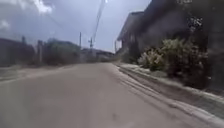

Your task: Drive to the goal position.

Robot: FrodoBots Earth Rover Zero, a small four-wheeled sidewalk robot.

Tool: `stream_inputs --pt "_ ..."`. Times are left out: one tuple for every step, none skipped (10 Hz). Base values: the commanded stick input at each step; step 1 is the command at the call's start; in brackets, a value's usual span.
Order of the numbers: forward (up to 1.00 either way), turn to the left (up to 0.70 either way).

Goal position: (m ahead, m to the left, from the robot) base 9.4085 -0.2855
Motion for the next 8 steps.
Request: stream_inputs --pt "0.7 0.0" --pt "0.7 0.0" --pt "0.7 0.0" --pt "0.7 0.0" --pt "0.7 0.0" --pt "0.7 0.0" --pt "0.7 0.0" --pt "0.7 0.0"
